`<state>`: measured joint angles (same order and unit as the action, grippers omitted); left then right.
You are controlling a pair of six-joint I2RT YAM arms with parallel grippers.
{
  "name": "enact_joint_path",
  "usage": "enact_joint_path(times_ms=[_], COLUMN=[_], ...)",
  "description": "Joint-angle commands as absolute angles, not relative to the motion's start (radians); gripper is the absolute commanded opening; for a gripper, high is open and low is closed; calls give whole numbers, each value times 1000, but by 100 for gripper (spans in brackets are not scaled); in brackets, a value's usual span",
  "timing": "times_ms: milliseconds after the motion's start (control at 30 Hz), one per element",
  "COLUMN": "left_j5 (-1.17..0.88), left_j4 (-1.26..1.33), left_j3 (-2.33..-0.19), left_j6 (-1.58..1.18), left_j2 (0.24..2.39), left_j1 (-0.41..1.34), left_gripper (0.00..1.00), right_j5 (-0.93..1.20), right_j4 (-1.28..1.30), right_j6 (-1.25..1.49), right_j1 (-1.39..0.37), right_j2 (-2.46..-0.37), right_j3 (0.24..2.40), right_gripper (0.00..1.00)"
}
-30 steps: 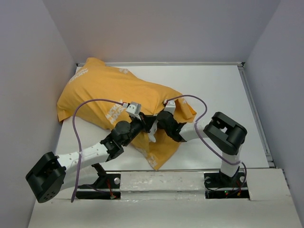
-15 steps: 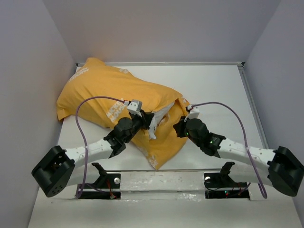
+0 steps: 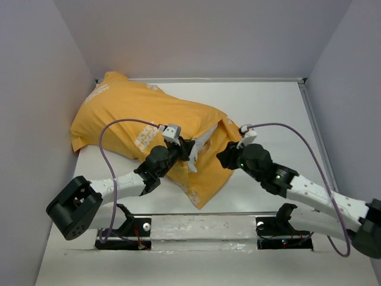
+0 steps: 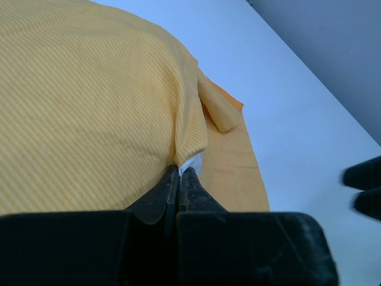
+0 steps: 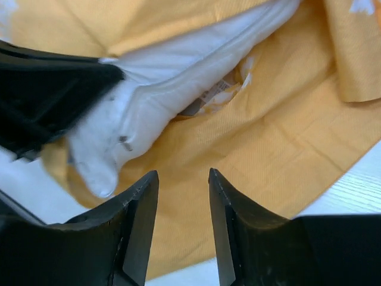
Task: Put the pillow into the pillowcase
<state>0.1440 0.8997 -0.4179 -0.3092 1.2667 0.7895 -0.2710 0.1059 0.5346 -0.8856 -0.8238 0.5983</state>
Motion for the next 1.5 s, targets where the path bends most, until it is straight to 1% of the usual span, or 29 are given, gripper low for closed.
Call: enact_joint_path(times_ms=[0, 100, 200, 233, 333, 433, 567, 667, 700, 767, 833, 867, 900, 1033, 1067, 1100, 1167, 1200, 1300, 1333, 1367, 1400, 1467], left_j5=[150, 144, 132, 129, 120, 115, 112, 110, 112, 110, 110, 109, 110, 153, 181, 190, 202, 204, 199, 198, 199, 198, 192], left_j4=[982, 982, 1008, 1012, 1031, 1032, 1031, 1029, 1029, 1031, 1031, 1032, 1029, 1003, 994, 993, 994, 996, 1012, 1015, 1019, 1020, 1028], left_j3=[-419, -419, -407, -399, -393, -391, -384, -385, -384, -384, -385, -388, -391, -432, -442, -451, -483, -492, -520, -526, -537, -540, -540], left_j6=[-328, -337, -353, -362, -373, -376, -379, -380, -382, -385, -388, -388, -384, -335, -322, -308, -284, -278, -269, -267, -264, -259, -262], left_j2=[1184, 1183, 1187, 1192, 1198, 1198, 1183, 1175, 1177, 1177, 1175, 1177, 1181, 1230, 1247, 1267, 1330, 1350, 1414, 1430, 1459, 1472, 1505], left_j1=[776, 776, 776, 776, 776, 778, 778, 778, 778, 778, 778, 778, 778, 778, 776, 776, 773, 770, 758, 755, 749, 744, 732], left_gripper=[1, 1, 1, 1, 1, 1, 1, 1, 1, 1, 1, 1, 1, 1, 1, 1, 1, 1, 1, 1, 1, 1, 1], right_j5=[-330, -269, -265, -250, -236, -242, -219, -204, -207, -224, -222, -219, -209, -195, -184, -169, -140, -108, -77, -80, -110, -135, -172], right_j4=[-32, -127, -152, -152, -175, -201, -215, -229, -230, -230, -244, -259, -273, -313, -310, -301, -221, -154, -30, 59, 107, 194, 248], right_j6=[491, 483, 439, 437, 448, 456, 465, 471, 475, 482, 494, 495, 497, 514, 512, 508, 506, 503, 506, 512, 514, 518, 515], right_j1=[-867, -773, -736, -736, -727, -718, -697, -687, -687, -687, -678, -678, -678, -678, -678, -678, -678, -678, -678, -678, -678, -678, -678], right_j2=[-1157, -1293, -1397, -1460, -1544, -1575, -1555, -1601, -1652, -1699, -1746, -1750, -1749, -1582, -1465, -1403, -1275, -1152, -969, -846, -792, -694, -611], right_j3=[662, 696, 745, 785, 828, 847, 848, 868, 893, 913, 923, 922, 917, 796, 728, 695, 614, 591, 543, 522, 523, 540, 564], right_gripper=[51, 52, 54, 54, 56, 56, 56, 56, 56, 54, 48, 39, 0, 0, 0, 0, 0, 0, 0, 0, 0, 0, 0])
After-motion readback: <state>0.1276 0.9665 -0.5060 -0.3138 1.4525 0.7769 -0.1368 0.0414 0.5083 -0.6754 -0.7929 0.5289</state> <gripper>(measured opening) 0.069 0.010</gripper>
